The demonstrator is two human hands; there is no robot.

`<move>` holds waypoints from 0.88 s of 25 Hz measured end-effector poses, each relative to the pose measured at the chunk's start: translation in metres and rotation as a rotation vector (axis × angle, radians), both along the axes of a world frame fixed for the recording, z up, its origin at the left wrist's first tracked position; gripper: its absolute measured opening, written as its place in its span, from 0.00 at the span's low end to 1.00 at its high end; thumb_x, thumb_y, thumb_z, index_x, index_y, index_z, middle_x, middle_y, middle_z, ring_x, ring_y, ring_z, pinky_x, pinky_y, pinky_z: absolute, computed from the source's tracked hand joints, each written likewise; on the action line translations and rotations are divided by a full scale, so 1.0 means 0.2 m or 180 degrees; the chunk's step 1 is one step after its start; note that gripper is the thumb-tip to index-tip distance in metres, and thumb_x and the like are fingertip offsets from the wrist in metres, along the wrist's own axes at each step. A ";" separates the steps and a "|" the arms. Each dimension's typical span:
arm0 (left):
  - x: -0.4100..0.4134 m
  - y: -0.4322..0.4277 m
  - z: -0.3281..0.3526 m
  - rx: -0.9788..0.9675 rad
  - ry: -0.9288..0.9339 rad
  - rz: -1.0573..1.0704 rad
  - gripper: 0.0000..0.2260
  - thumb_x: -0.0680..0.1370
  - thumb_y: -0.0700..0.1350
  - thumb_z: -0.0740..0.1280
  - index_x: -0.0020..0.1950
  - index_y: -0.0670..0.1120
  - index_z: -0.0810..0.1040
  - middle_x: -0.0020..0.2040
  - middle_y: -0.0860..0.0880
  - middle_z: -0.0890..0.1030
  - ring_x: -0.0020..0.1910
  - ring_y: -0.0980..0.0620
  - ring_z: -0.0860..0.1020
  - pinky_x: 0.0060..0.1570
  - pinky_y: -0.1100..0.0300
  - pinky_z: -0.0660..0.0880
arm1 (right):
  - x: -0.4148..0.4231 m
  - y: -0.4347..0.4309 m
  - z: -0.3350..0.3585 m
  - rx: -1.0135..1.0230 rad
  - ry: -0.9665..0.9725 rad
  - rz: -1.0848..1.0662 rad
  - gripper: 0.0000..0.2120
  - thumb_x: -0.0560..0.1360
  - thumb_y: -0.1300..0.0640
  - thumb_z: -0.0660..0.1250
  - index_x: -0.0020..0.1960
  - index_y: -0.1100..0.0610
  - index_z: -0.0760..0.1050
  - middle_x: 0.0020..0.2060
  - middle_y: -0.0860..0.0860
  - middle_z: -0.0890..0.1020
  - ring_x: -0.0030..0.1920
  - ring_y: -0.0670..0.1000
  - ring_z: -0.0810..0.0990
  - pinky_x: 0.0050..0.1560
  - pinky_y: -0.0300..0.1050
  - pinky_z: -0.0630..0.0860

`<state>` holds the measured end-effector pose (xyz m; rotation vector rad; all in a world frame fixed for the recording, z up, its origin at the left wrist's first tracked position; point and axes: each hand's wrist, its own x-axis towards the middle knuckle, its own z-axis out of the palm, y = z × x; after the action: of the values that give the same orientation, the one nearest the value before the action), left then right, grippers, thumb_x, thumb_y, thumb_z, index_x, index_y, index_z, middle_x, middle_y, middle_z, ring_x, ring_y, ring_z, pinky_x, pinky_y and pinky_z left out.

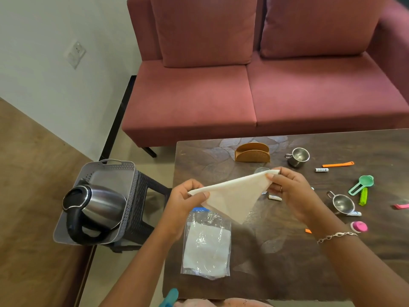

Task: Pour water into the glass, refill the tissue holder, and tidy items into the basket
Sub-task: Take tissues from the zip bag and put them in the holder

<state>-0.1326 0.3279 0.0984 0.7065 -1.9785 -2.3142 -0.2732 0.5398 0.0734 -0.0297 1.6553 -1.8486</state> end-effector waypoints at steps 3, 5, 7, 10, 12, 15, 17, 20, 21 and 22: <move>-0.03 0.08 0.06 0.0827 -0.0093 0.0112 0.04 0.72 0.41 0.66 0.42 0.41 0.73 0.39 0.46 0.81 0.38 0.53 0.82 0.37 0.59 0.81 | -0.01 -0.03 -0.04 -0.0655 -0.1104 -0.0268 0.15 0.76 0.48 0.58 0.49 0.59 0.75 0.38 0.53 0.85 0.42 0.53 0.83 0.42 0.47 0.80; -0.05 0.12 0.08 0.1163 -0.0161 0.0302 0.03 0.77 0.38 0.60 0.45 0.40 0.72 0.45 0.42 0.81 0.40 0.49 0.83 0.40 0.53 0.82 | 0.03 -0.05 -0.10 -0.0999 -0.1741 -0.0396 0.31 0.70 0.37 0.58 0.56 0.62 0.74 0.48 0.58 0.84 0.48 0.56 0.83 0.45 0.51 0.82; -0.08 0.15 0.09 0.1455 -0.0179 0.0545 0.05 0.78 0.38 0.58 0.48 0.39 0.73 0.48 0.41 0.82 0.42 0.47 0.84 0.42 0.52 0.82 | 0.11 -0.07 -0.18 -0.1130 -0.2186 -0.0440 0.40 0.65 0.32 0.58 0.60 0.65 0.73 0.57 0.63 0.79 0.56 0.60 0.80 0.49 0.56 0.79; -0.09 0.17 0.06 0.1731 -0.0175 0.0934 0.08 0.79 0.38 0.58 0.55 0.38 0.73 0.52 0.39 0.81 0.43 0.46 0.84 0.43 0.52 0.81 | 0.27 -0.13 -0.23 -0.1242 -0.2640 -0.0515 0.45 0.65 0.29 0.53 0.61 0.68 0.71 0.54 0.66 0.80 0.50 0.62 0.82 0.49 0.56 0.78; -0.10 0.19 0.03 0.1782 -0.0155 0.1132 0.09 0.78 0.38 0.59 0.57 0.38 0.72 0.54 0.38 0.80 0.44 0.46 0.84 0.43 0.52 0.81 | 0.33 -0.17 -0.21 -0.1349 -0.2689 -0.0641 0.47 0.64 0.27 0.54 0.57 0.70 0.73 0.48 0.66 0.82 0.47 0.62 0.83 0.46 0.55 0.80; -0.10 0.22 -0.02 0.1689 -0.0204 0.1403 0.06 0.78 0.38 0.60 0.53 0.39 0.73 0.53 0.39 0.80 0.45 0.45 0.83 0.40 0.56 0.82 | 0.32 -0.22 -0.12 -0.1559 -0.2485 -0.0868 0.39 0.62 0.30 0.59 0.51 0.65 0.76 0.41 0.61 0.83 0.42 0.57 0.84 0.44 0.52 0.82; -0.11 0.24 -0.06 0.1593 -0.0289 0.1508 0.04 0.78 0.37 0.60 0.50 0.40 0.73 0.51 0.40 0.81 0.46 0.45 0.82 0.38 0.57 0.82 | 0.29 -0.25 -0.09 -0.1395 -0.2313 -0.1029 0.27 0.68 0.39 0.64 0.52 0.62 0.76 0.39 0.58 0.84 0.41 0.54 0.84 0.41 0.48 0.82; -0.11 0.27 -0.12 0.1504 -0.0415 0.1484 0.03 0.78 0.36 0.61 0.47 0.40 0.74 0.46 0.42 0.83 0.42 0.48 0.84 0.38 0.57 0.82 | 0.22 -0.27 -0.08 -0.0771 -0.1980 -0.1385 0.04 0.74 0.62 0.64 0.47 0.62 0.75 0.33 0.55 0.83 0.35 0.51 0.82 0.32 0.43 0.81; -0.11 0.28 -0.14 0.1501 -0.0460 0.1444 0.03 0.78 0.36 0.61 0.47 0.40 0.74 0.44 0.43 0.84 0.42 0.48 0.84 0.39 0.57 0.82 | 0.20 -0.26 -0.08 -0.0579 -0.1808 -0.1394 0.03 0.75 0.66 0.63 0.47 0.62 0.75 0.34 0.55 0.82 0.33 0.51 0.82 0.29 0.41 0.81; -0.12 0.28 -0.16 0.1456 -0.0533 0.1374 0.02 0.78 0.36 0.62 0.47 0.40 0.74 0.43 0.44 0.85 0.43 0.47 0.84 0.40 0.56 0.82 | 0.17 -0.25 -0.08 -0.0383 -0.1601 -0.1338 0.04 0.75 0.67 0.62 0.47 0.63 0.75 0.35 0.56 0.82 0.32 0.50 0.82 0.28 0.40 0.80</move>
<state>-0.1569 0.3845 0.0659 1.2431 -1.1678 -2.4900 -0.2401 0.4901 0.0577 0.7227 1.2563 -2.0354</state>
